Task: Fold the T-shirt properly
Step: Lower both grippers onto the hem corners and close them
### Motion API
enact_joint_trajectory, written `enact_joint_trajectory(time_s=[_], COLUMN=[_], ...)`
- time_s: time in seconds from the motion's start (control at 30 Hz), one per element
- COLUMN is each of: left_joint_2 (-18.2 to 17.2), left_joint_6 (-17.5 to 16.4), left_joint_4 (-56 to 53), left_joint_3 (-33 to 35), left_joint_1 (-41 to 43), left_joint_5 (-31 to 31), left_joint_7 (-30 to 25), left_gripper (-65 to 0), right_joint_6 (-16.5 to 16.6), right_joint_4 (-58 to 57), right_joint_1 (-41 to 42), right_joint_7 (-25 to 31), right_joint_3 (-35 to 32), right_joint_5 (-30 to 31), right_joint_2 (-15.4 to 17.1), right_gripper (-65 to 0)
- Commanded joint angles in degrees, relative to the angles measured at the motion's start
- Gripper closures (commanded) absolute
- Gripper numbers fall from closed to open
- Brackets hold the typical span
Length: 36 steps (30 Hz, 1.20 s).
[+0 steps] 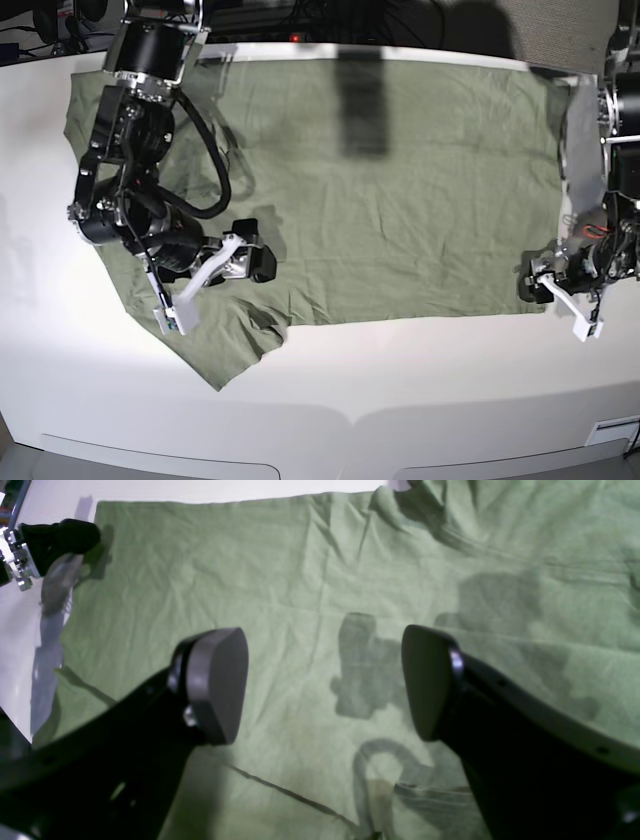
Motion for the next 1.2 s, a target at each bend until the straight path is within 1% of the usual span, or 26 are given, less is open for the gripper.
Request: enact_joint_trajectory(time_s=[0.0,0.07,0.1,0.13,0.2,0.33,0.47,0.6,0.7,0.8,0.87,0.9,0.93,1.1,1.17], left_joint_2=[0.04,0.83,1.38,2.08,3.32,4.81,4.5,3.69,2.95,1.77,0.7,0.2,-0.22,-1.31,-1.22], left_joint_6=[-1.14,-2.69,-2.89,-3.15,-3.34,-3.3,-3.26,-3.28,-3.28,-3.26,-3.19,-3.1,-3.1,-3.28,-3.61], left_joint_4=[0.31,0.31,0.31,0.31,0.31,0.33,0.33,0.33,0.35,0.35,0.33,0.33,0.33,0.35,0.35], left_joint_3=[-0.04,-0.04,-0.04,-0.04,-0.04,-0.04,-0.04,-0.04,-0.04,-0.04,-0.04,-0.04,-0.04,-0.04,-0.04], left_joint_1=[-0.96,-0.94,-0.74,-0.57,0.0,-0.17,-0.15,-0.15,-0.17,-0.02,0.17,0.22,0.33,0.79,0.96], left_joint_5=[-0.28,-1.99,-3.34,-3.26,-1.97,3.8,8.96,9.77,9.9,13.03,13.6,13.29,11.76,-3.58,-9.05], left_joint_7=[1.11,2.21,3.8,4.17,2.78,-0.59,-5.64,-8.57,-8.87,-9.31,-9.29,-9.03,-7.58,7.32,10.88], left_gripper=[-45.5,-45.5,-45.5,-45.5,-45.5,-45.5,-45.5,-45.5,-45.5,-45.5,-45.5,-45.5,-45.5,-45.5,-45.5], right_joint_6=[0.48,0.96,1.62,2.21,2.34,2.36,2.34,2.34,2.34,2.34,2.36,2.36,2.36,2.36,2.36], right_joint_4=[1.11,1.11,1.11,1.11,1.11,1.11,1.11,1.11,1.11,1.11,1.11,1.11,1.11,1.11,1.11], right_joint_1=[1.25,1.25,1.25,1.25,1.25,1.22,1.25,1.25,1.22,1.25,1.22,1.25,1.25,1.25,1.25], right_joint_7=[1.01,1.01,1.03,1.03,1.07,0.92,0.9,0.92,0.87,0.87,0.83,0.85,0.85,0.98,0.98], right_joint_3=[0.02,0.0,0.0,0.02,0.0,0.02,0.02,0.0,0.02,0.02,0.02,0.0,0.0,0.02,0.0], right_joint_5=[1.16,1.18,1.16,1.18,1.16,1.18,1.16,1.18,1.16,1.16,1.18,1.16,1.18,1.16,1.16], right_joint_2=[0.15,0.15,0.15,0.15,0.15,0.15,0.15,0.15,0.15,0.15,0.15,0.15,0.15,0.15,0.15], right_gripper=[-47.5,-47.5,-47.5,-47.5,-47.5,-47.5,-47.5,-47.5,-47.5,-47.5,-47.5,-47.5,-47.5,-47.5,-47.5])
